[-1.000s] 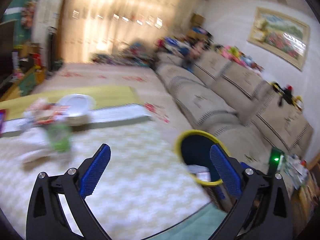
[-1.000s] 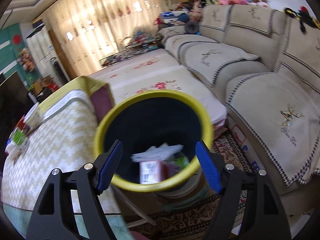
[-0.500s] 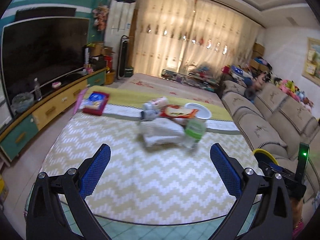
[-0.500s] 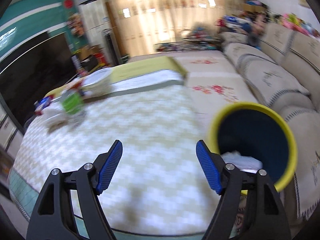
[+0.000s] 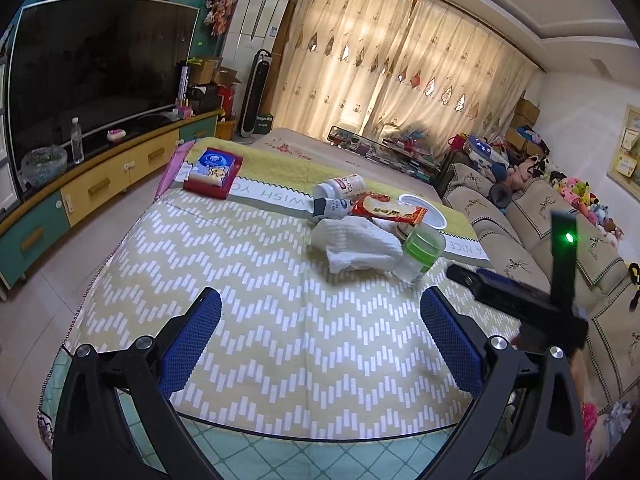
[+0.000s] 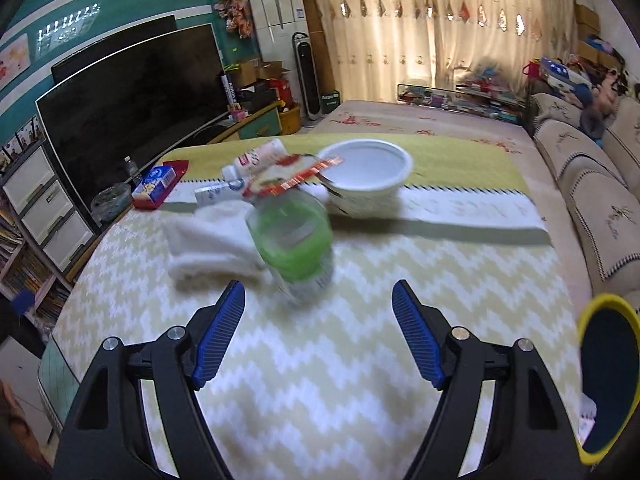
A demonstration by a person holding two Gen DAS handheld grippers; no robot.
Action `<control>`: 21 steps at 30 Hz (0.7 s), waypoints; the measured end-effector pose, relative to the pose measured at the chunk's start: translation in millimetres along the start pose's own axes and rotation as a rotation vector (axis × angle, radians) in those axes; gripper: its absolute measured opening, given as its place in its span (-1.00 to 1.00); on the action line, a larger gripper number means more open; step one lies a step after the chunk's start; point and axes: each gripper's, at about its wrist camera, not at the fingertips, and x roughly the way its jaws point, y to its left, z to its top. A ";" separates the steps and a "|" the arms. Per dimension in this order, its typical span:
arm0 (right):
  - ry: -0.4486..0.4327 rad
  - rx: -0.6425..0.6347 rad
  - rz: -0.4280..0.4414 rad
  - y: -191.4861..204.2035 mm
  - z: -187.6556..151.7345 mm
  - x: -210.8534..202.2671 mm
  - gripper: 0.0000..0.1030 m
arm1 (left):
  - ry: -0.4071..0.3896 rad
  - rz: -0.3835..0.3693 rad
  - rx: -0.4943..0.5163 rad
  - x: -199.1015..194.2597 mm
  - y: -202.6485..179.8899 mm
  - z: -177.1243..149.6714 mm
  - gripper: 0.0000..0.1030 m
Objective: Collect trash
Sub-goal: 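Move the right gripper to the clear glass jar and grasp it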
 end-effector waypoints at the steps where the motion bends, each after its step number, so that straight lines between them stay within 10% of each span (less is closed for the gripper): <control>1: 0.003 0.001 0.001 3.5 4.8 5.5 0.40 | 0.003 -0.003 -0.002 2.3 2.2 -0.5 0.91; 14: 0.020 0.003 -0.059 20.4 32.3 52.2 0.40 | 0.049 -0.039 -0.028 21.4 12.1 -10.5 0.91; 21: 0.025 0.005 -0.057 20.7 30.4 60.4 0.08 | 0.066 -0.051 -0.032 28.2 11.9 -14.3 0.90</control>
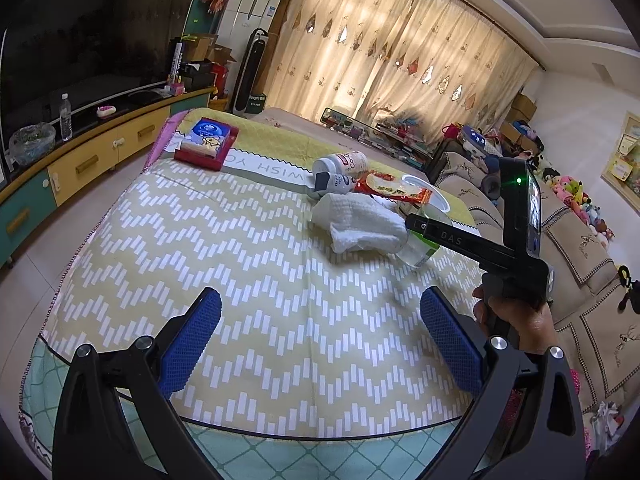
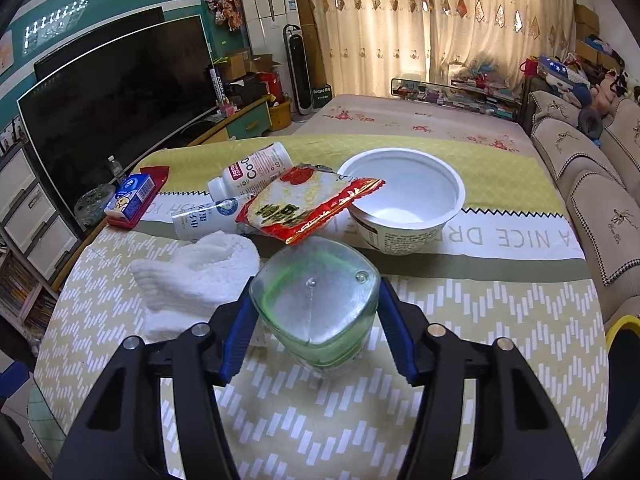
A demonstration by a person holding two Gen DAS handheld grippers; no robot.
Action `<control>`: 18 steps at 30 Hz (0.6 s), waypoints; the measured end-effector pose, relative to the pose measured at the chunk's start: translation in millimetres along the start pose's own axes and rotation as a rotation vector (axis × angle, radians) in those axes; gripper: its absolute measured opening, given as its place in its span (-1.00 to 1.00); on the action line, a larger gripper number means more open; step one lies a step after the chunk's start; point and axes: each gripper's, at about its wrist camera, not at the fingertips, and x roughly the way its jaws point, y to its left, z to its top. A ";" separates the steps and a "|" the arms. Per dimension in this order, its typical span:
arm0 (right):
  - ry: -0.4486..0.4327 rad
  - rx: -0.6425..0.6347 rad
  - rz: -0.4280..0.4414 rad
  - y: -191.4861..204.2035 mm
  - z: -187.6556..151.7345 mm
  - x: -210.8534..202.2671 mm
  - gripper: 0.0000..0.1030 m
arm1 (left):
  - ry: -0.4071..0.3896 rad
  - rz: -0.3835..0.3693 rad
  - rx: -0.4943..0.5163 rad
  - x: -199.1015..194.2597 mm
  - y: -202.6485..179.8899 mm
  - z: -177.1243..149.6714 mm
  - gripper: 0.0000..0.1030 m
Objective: Collect trash
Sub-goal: 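Move the right gripper to the clear glass jar and grasp it, then carry the glass jar over the bin and open the right gripper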
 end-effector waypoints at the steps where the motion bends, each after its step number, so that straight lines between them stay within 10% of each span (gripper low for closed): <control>1: 0.003 -0.004 0.000 0.5 -0.1 -1.0 0.08 | 0.001 -0.001 0.003 0.6 -1.1 -0.5 0.91; 18: -0.042 0.056 -0.036 -53.7 -48.6 -86.7 0.08 | 0.038 -0.030 0.043 10.7 -29.6 -6.1 0.90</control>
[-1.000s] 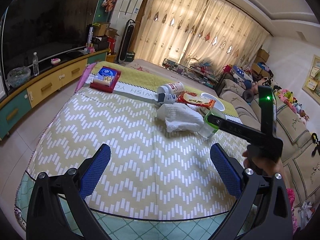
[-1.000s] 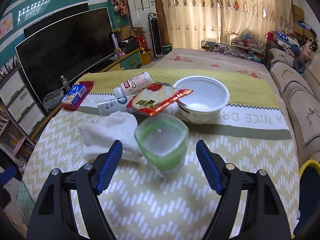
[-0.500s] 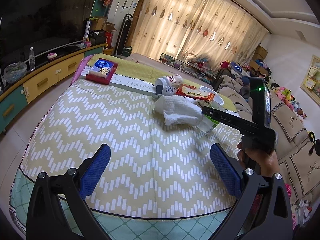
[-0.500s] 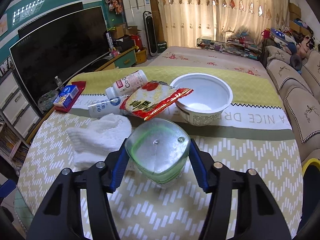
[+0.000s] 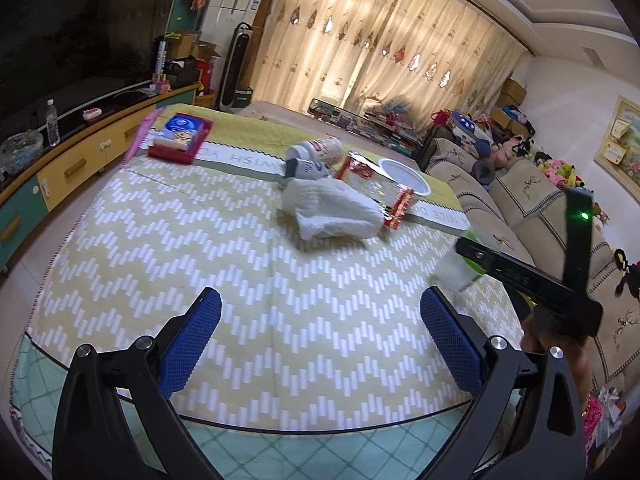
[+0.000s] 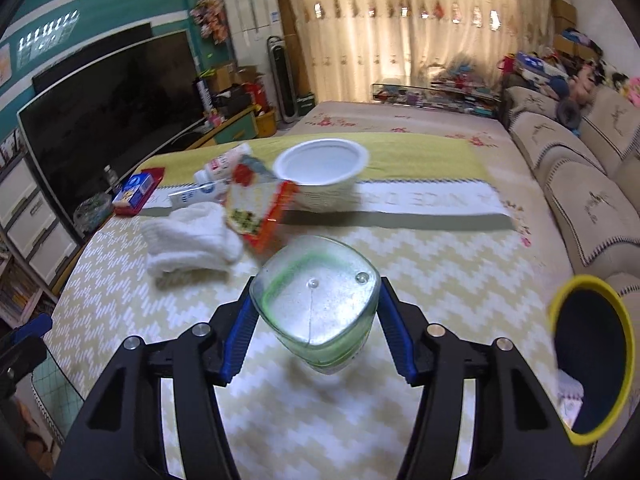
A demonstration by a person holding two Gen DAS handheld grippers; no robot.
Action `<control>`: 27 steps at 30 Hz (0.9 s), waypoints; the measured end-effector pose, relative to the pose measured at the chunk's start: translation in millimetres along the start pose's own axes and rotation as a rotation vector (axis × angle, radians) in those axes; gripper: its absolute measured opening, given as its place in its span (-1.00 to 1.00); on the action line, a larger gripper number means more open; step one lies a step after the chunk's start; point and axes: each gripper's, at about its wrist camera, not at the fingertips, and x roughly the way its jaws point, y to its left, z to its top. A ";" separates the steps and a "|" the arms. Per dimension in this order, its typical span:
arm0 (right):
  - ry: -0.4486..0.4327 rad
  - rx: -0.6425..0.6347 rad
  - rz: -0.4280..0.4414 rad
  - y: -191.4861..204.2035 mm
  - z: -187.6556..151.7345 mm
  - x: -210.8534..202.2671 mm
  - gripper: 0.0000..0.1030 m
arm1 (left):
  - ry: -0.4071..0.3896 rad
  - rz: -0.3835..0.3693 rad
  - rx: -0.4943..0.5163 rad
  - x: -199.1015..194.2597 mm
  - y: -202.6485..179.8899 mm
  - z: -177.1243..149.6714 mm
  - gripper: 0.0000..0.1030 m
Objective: Collect trash
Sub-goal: 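Carry the glass jar over the bin and open the right gripper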
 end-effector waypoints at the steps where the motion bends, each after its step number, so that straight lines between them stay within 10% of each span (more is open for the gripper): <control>1: -0.008 0.014 -0.013 -9.8 -3.1 -6.9 0.08 | 0.007 -0.005 0.002 2.0 -3.1 -0.7 0.90; 27: -0.008 0.437 -0.365 -263.1 -64.0 -34.3 0.18 | 0.116 -0.001 0.105 63.3 -85.0 2.9 0.91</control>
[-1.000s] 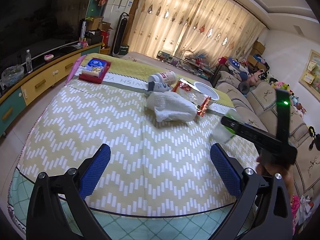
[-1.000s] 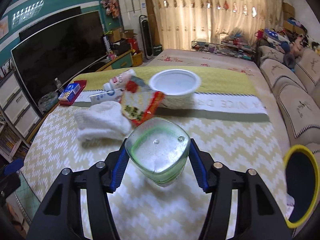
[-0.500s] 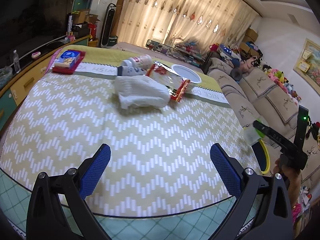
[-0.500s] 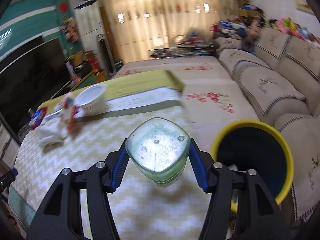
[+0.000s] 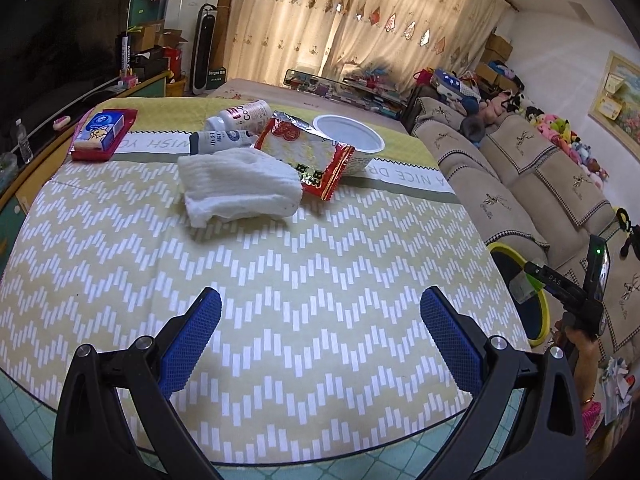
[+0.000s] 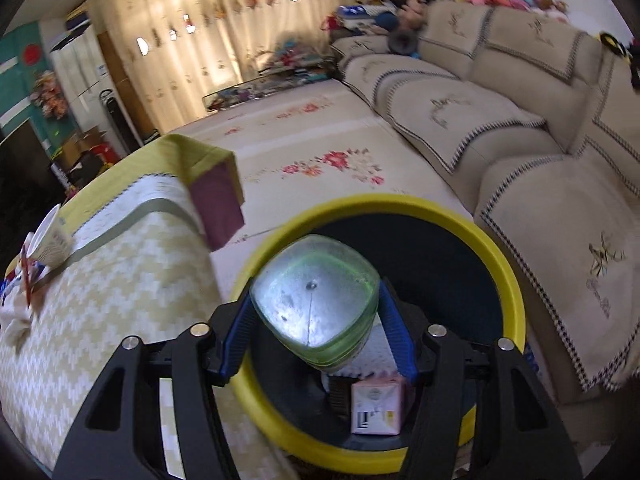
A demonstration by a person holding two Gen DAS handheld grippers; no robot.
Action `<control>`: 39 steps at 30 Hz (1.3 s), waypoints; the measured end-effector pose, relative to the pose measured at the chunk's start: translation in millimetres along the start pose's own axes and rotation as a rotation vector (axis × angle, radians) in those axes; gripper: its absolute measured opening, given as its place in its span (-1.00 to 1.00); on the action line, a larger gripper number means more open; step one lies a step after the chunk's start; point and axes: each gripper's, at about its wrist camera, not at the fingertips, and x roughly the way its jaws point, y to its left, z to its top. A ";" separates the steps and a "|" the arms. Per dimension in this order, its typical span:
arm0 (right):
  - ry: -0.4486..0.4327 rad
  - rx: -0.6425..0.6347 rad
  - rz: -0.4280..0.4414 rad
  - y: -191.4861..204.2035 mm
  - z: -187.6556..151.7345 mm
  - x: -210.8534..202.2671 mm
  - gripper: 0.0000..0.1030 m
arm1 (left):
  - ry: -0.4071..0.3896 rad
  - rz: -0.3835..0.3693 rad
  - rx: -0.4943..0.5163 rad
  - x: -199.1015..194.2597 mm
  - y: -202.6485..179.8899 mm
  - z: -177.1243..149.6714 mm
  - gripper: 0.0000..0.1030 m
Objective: Collect trash
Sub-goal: 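Carry the glass jar over the bin and open the right gripper, then grasp the white towel with the left gripper and lift it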
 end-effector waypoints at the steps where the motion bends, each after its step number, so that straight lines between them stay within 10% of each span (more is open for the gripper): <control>1: -0.004 0.010 -0.006 -4.1 -0.3 0.7 0.23 | 0.001 0.002 0.001 1.6 0.9 1.0 0.91; 32: 0.023 -0.018 0.020 7.6 -6.3 15.6 0.33 | 0.090 0.109 0.011 106.9 68.4 81.6 0.90; 39: 0.030 -0.023 0.026 10.4 -8.4 17.2 0.33 | 0.106 0.160 0.054 119.6 63.5 79.4 0.12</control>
